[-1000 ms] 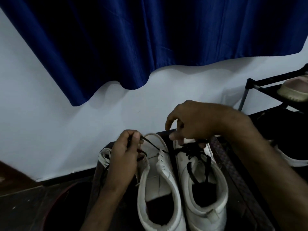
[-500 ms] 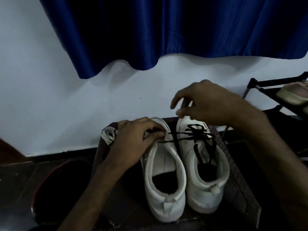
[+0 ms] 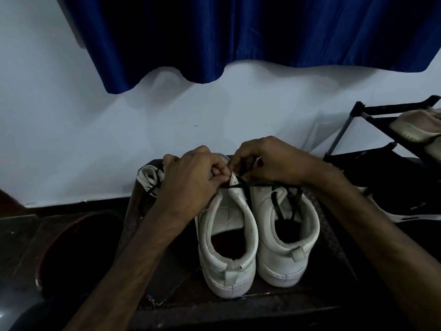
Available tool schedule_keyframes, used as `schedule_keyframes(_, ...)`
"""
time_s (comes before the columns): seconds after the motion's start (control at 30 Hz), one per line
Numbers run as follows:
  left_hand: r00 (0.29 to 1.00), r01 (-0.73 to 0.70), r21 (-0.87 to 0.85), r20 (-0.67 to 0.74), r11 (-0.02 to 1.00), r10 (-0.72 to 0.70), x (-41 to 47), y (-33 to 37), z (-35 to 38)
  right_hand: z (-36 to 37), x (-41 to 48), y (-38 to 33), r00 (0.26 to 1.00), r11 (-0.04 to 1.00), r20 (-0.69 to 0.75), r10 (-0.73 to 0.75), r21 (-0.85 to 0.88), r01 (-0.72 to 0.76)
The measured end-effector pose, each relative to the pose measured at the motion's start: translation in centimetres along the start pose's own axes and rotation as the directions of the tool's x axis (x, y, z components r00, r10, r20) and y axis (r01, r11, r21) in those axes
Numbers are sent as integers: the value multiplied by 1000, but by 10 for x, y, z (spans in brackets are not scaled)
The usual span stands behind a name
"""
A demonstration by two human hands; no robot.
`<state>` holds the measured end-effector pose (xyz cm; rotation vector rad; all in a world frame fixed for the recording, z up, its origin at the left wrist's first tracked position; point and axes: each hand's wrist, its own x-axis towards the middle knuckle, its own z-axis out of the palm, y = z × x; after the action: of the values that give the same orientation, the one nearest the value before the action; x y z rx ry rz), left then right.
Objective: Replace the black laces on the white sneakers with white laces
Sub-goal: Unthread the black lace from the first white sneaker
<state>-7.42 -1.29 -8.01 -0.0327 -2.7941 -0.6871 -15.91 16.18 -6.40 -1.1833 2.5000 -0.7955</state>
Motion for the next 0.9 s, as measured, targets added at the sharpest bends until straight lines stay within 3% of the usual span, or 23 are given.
schedule_keyframes(0.13, 1000, 23, 91, -18, 996, -22, -2, 1, 6, -1, 1, 6, 1000, 996, -5, -2, 90, 3)
schedule_keyframes(0.23, 976, 111, 91, -199, 990, -91, -4, -17, 2, -1, 2, 9, 1000, 989, 10, -12, 144, 11)
schedule_keyframes(0.3, 943, 169, -180, -258, 969, -212, -4, -29, 0, 0, 1, 12, 1000, 991, 7, -30, 129, 29)
schedule_keyframes(0.37, 923, 161, -555, -209, 816, -324, -2, -32, 0, 0, 1, 13, 1000, 989, 9, -19, 149, 17)
schedule_keyframes(0.4, 920, 152, -643, -185, 751, -345, -1, -31, -1, -2, 2, 14, 1000, 985, 16, -7, 172, 5)
schedule_keyframes(0.53, 973, 38, -490, -181, 871, -144, 2, -18, -3, -8, 2, 15, 997, 979, 74, -14, 205, -2)
schedule_keyframes(0.63, 997, -31, -317, -73, 948, 8, 1, -14, -1, -5, 2, 17, 998, 977, 62, -22, 211, 8)
schedule_keyframes(0.7, 999, -22, -283, 28, 959, 31, -3, -13, 2, -3, 2, 17, 999, 974, 48, -23, 228, 12)
schedule_keyframes(0.8, 1000, -5, -239, 12, 971, 8, -4, -7, 0, -2, 2, 18, 999, 971, 40, -27, 237, 17)
schedule_keyframes(0.9, 1000, -9, -54, 28, 999, 10, -2, -1, -5, -2, 2, 18, 999, 967, 47, -21, 256, 8)
